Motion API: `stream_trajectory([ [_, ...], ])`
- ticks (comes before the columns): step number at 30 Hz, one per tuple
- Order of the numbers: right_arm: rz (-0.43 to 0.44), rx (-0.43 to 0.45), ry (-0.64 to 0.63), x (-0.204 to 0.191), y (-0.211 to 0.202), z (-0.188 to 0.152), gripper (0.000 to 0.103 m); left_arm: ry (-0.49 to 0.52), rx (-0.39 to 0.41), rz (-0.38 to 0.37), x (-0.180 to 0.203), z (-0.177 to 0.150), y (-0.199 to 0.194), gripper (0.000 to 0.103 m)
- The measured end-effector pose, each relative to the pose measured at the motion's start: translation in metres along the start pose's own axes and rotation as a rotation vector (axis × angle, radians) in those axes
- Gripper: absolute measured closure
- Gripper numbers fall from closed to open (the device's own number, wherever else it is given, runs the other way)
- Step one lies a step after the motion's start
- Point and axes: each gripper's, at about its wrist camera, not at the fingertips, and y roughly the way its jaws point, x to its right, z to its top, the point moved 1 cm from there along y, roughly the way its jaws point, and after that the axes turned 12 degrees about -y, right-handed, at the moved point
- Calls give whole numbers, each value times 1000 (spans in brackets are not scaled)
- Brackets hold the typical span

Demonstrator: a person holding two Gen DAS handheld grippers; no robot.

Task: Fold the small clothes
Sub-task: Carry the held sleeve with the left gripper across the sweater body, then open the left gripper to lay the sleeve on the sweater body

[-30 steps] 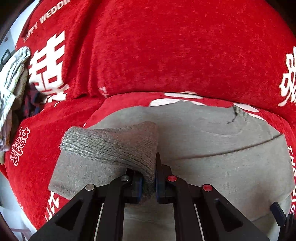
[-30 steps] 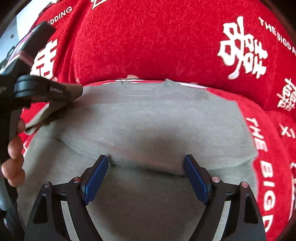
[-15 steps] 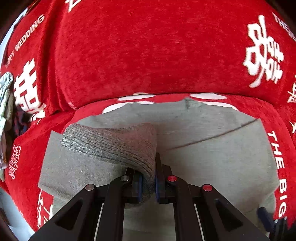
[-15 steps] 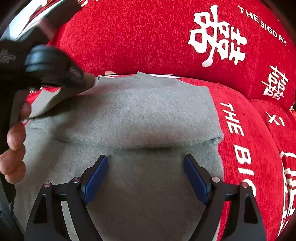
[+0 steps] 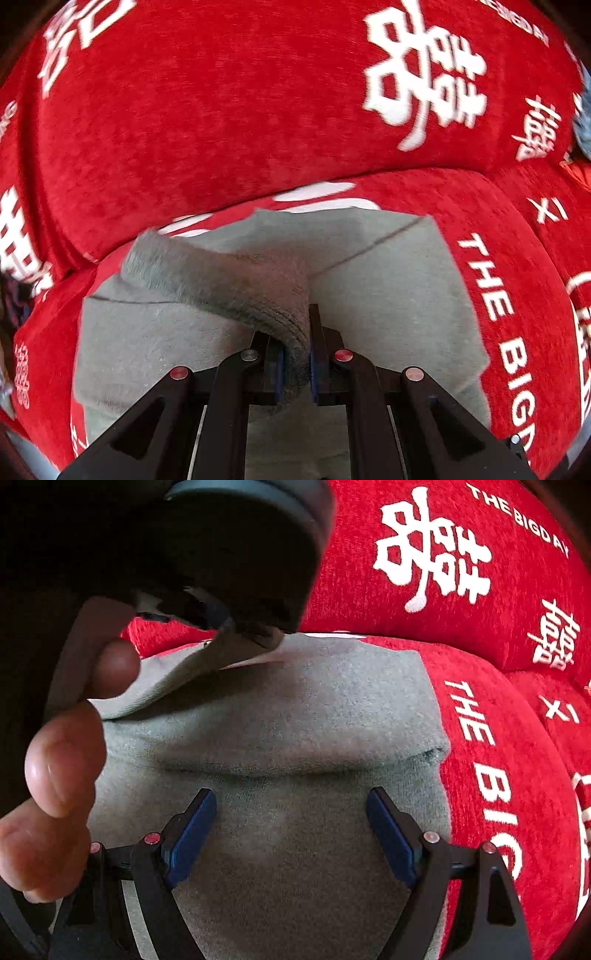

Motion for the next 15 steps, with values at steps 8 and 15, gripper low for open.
stream_trajectory([
  [8,5,6,0,-2,-3,-3,17,48,-92,-84,10,-3,17,92],
  [15,-42,-15,-55,-14,0,-3,17,116,-170,-146,20,-12,34,37],
])
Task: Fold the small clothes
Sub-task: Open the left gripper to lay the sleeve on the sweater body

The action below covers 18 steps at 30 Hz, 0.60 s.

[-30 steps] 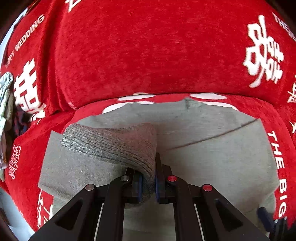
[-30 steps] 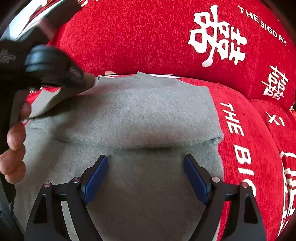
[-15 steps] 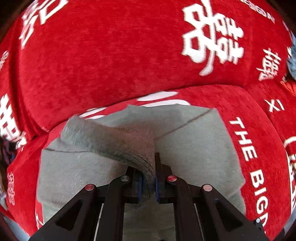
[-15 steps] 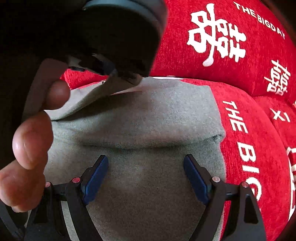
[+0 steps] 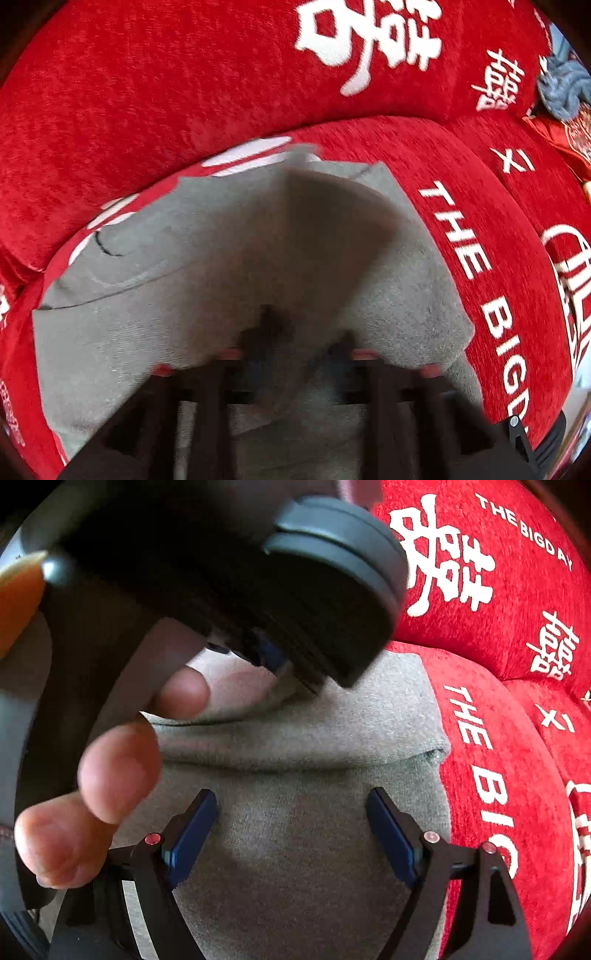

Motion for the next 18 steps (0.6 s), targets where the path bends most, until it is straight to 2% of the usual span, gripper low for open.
stream_trajectory([
  [1,-5,-1,-5,-2,0,0,17,1,8,4,0,0,-1,10],
  [2,-11,-2,-12,-4,0,0,17,-2,22,6,0,1,-3,5],
  [7,-8,0,-13,-6,1,-1,17,2,27,-38,-5,2,-9,5],
  [12,34,18,20,1,-3,-2,16,-15,107,-87,-30,-6,-37,5],
  [15,104,45,97,18,-10,-5,16,-77,144,-73,-61,-16,-50,5],
  [18,111,92,213,43,-22,-5,16,-146,194,10,-96,-32,-53,5],
])
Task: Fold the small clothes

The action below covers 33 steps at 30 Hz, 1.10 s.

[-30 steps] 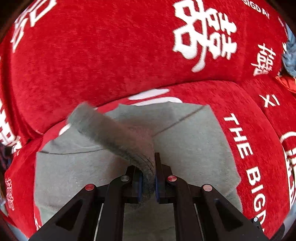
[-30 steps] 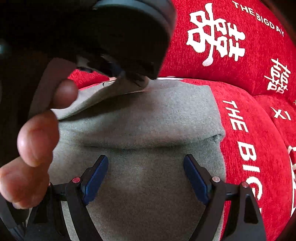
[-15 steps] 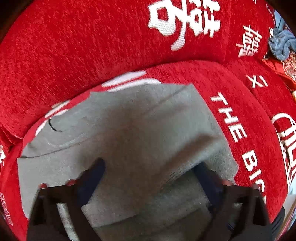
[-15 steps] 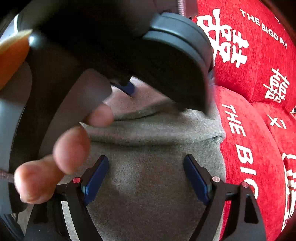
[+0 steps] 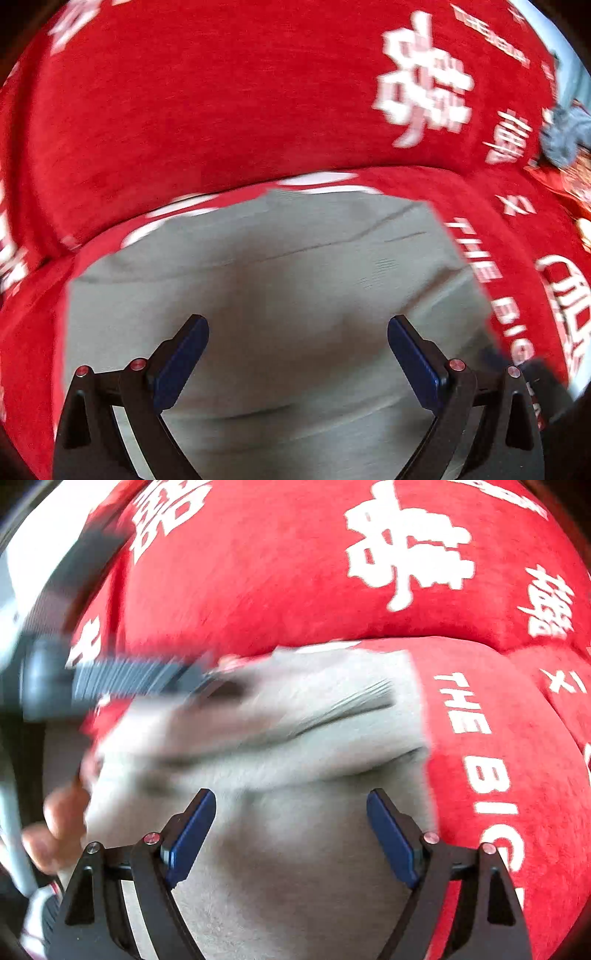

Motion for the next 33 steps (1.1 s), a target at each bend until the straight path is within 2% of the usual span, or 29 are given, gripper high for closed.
stream_trajectory([
  [5,-59,-20,47,23,11,28,22,-106,53,140,-44,-13,6,5],
  [9,-24,-53,124,26,28,51,25,-179,60,134,-63,-21,10,5],
  [10,-43,-83,142,27,41,55,25,-186,56,131,-66,-23,13,5],
  [12,-49,-128,162,25,52,54,31,-194,41,136,-69,-28,22,5],
  [13,-48,-136,162,25,59,55,40,-197,30,134,-71,-32,27,5],
  [14,-58,-132,148,23,61,55,61,-203,34,126,-71,-34,28,5],
  [16,-52,-138,116,22,67,57,94,-210,47,105,-73,-33,25,5],
  [20,-105,-85,151,36,55,46,95,-247,58,83,-82,-35,22,5],
  [22,-90,-84,199,46,55,38,95,-252,56,80,-83,-36,22,5],
  [25,-61,-104,219,48,49,42,85,-228,63,96,-82,-34,13,5],
  [27,-122,-85,189,42,31,46,70,-228,113,89,-86,-35,-1,5],
  [29,-176,-31,116,23,14,49,25,-215,110,115,-89,-35,-1,5],
  [30,-181,-17,82,13,11,51,20,-207,96,135,-90,-34,4,5],
  [32,-170,-23,-10,-13,16,57,19,-197,64,172,-92,-33,15,5],
  [33,-164,-55,-62,-27,27,61,19,-199,47,179,-94,-33,21,5],
])
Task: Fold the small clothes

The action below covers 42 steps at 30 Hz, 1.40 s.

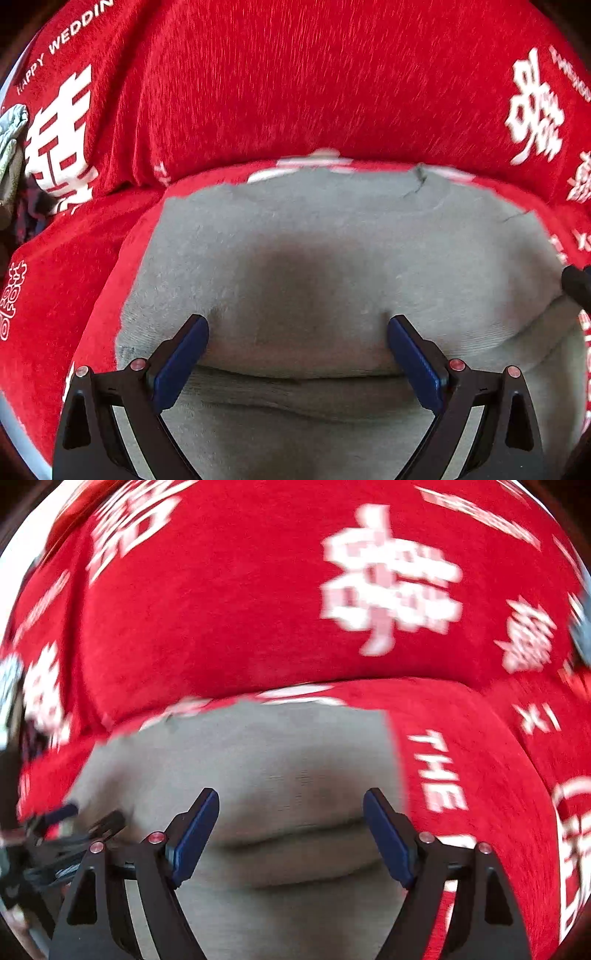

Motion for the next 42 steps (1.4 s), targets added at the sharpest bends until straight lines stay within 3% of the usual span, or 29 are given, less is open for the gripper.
stream_trajectory([
  [4,17,-198,-57,-29,53,5,20,-24,-36,-22,-6,2,6,1],
  [6,-54,-190,-109,-36,56,8,20,-3,-33,-18,-7,0,2,1],
  [8,-55,-206,-80,-34,50,8,20,0,-30,-25,-9,-2,-2,1],
  [14,-58,-145,-66,-37,16,-14,20,-41,-26,-63,-17,-14,-17,1],
  [17,-53,-87,-102,-48,-8,-31,19,-14,-17,-83,-16,-32,-26,1],
  [20,-31,-189,-116,-57,10,-49,19,8,-18,-65,-18,-53,-26,1],
  [22,-61,-116,-145,-63,0,-58,17,1,-24,-77,-22,-60,-32,1],
  [36,-88,25,-163,-80,-62,-129,17,-18,132,-96,-49,-139,-87,1],
  [42,-58,56,-229,-85,-93,-168,13,21,136,-117,-61,-185,-110,1],
])
